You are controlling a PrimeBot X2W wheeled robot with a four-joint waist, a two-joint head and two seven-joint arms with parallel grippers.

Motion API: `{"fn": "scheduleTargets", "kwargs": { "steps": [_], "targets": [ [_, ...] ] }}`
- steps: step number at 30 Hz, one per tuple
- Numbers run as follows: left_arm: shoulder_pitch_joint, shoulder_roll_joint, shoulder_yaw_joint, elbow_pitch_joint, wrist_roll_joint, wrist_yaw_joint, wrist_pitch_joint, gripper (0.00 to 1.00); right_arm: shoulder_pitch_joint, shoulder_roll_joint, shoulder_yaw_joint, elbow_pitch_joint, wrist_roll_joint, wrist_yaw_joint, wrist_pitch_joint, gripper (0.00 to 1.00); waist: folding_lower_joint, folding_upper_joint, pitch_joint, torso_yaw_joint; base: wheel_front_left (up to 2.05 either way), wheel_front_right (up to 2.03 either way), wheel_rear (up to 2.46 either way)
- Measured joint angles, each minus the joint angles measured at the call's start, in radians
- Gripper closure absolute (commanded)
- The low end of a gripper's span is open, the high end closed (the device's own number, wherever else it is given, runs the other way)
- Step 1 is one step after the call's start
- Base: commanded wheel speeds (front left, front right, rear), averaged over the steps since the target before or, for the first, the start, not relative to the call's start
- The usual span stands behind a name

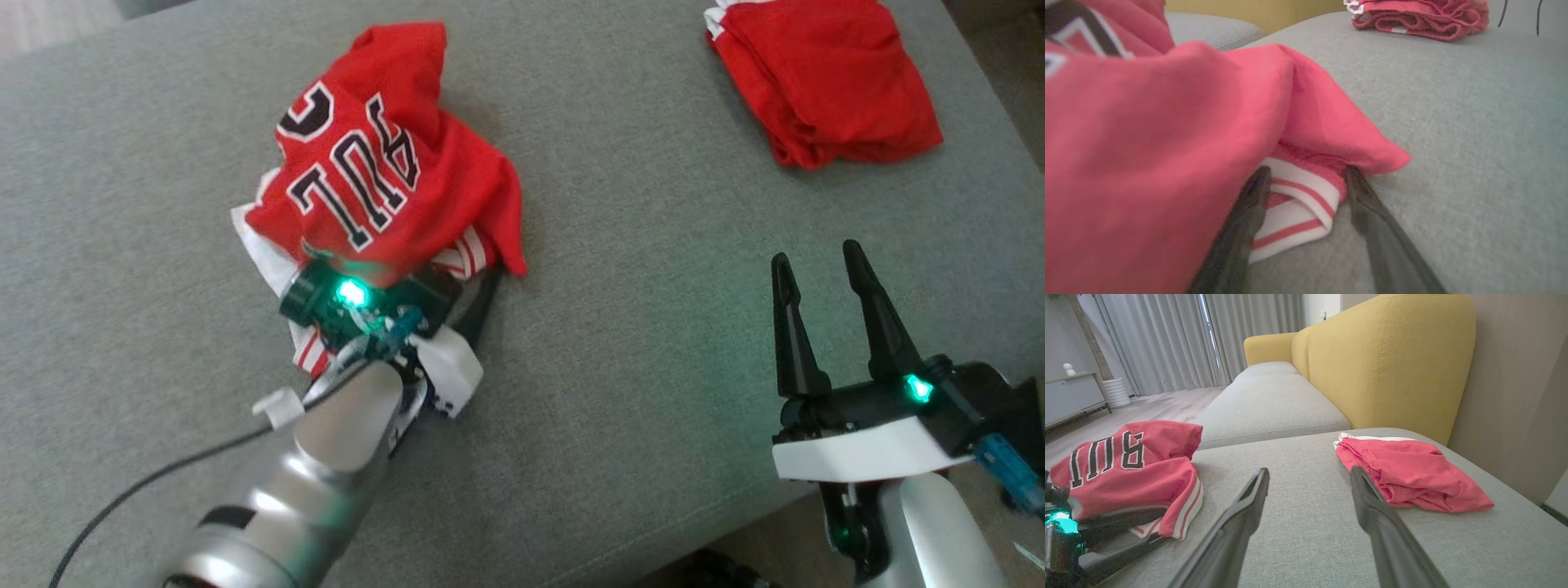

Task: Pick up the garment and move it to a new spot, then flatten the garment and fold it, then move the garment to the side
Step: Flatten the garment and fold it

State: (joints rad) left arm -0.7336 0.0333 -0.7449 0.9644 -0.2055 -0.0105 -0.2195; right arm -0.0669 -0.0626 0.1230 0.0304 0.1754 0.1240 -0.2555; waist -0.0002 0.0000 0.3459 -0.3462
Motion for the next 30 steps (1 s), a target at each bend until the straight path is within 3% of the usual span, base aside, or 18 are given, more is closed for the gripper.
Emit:
{"fn": "scheduleTargets", "kwargs": {
  "steps": [1,7,12,15,25,30],
  "targets": [
    [-0.012,-0.001,-0.003,0.009,-0.014,-0.003,0.0,1.0,-0.003,0.0,-0.001,0.0,0.0,0.0,0.0,0.0,0.0,0.0,0.004,-0.005,0.0,0.0,0.0],
    [-0.039,0.004,-0.074,0.012,-0.07,-0.053,-0.012,1.0,-0.004,0.001,-0.011,0.0,-0.001,0.0,0.0,0.0,0.0003,-0.0001,-0.023,0.003,0.0,0.0,0.0],
    [-0.059,0.008,-0.133,-0.104,-0.127,-0.079,-0.025,1.0,0.003,0.002,-0.011,0.0,-0.001,0.0,0.0,0.0,0.0003,0.0,-0.089,0.024,0.0,0.0,0.0],
    [-0.151,0.008,-0.16,-0.171,-0.128,-0.092,-0.03,1.0,0.029,0.003,-0.017,0.001,-0.001,0.0,0.0,0.0,0.0003,0.0,-0.138,0.039,0.0,0.0,0.0],
    [-0.488,0.039,0.008,-0.34,-0.113,-0.104,-0.039,1.0,0.103,0.003,-0.038,0.01,-0.01,0.0,0.0,0.0,0.0,0.0,-0.288,0.094,0.0,0.0,0.0],
    [-0.473,0.072,0.045,-0.289,-0.191,-0.113,-0.039,1.0,0.128,0.002,-0.07,-0.005,-0.02,0.0,0.0,0.0,0.0,0.0,-0.312,0.141,0.0,0.0,0.0]
  ]
}}
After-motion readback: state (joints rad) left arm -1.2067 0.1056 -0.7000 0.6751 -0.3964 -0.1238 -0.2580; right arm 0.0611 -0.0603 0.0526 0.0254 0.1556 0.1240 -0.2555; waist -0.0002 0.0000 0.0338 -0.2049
